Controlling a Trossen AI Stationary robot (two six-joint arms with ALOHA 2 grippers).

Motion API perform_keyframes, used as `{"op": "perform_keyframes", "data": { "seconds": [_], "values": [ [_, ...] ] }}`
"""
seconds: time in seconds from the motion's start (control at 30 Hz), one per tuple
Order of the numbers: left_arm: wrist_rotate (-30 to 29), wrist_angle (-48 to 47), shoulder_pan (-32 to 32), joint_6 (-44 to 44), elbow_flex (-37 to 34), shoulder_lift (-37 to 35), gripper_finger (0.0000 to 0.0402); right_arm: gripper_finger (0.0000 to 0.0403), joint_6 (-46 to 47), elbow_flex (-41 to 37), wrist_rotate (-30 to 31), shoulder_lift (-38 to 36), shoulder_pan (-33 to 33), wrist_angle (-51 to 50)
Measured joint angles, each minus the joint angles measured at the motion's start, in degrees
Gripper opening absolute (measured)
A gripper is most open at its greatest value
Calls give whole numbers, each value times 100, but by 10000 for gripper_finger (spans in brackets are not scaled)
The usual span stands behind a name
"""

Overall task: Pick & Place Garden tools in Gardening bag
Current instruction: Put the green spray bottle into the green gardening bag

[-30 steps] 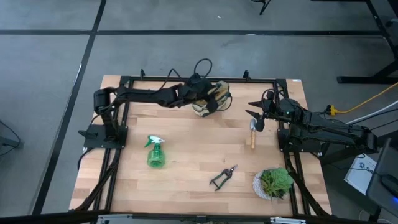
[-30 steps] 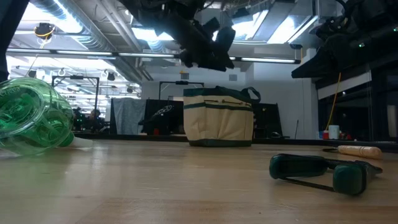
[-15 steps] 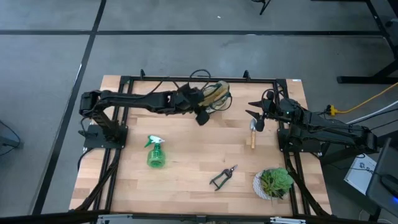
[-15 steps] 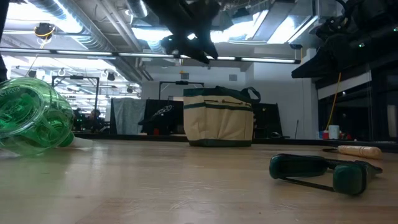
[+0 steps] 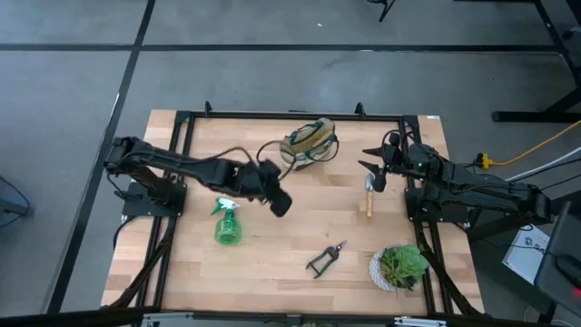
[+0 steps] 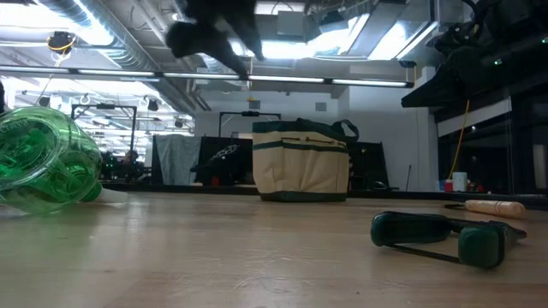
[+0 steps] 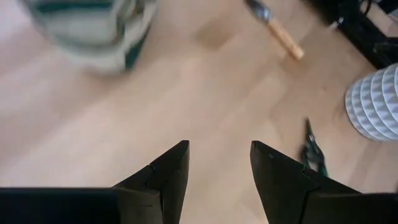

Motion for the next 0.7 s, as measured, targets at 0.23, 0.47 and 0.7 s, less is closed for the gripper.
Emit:
{"op": "perform_keyframes", "data": {
  "seconds": [0.23, 0.47, 0.7],
  "values": [
    [444, -1094, -757, -1950, 0, -49, 166, 185, 0, 0, 0, 0, 1, 1],
    [281, -2432, -1231, -4374, 1, 38, 166, 185, 0, 0, 0, 0, 0, -1],
    [331, -2811, -1198, -5239, -373, 78, 166, 185, 1, 0, 1, 0, 2, 1]
  ]
}}
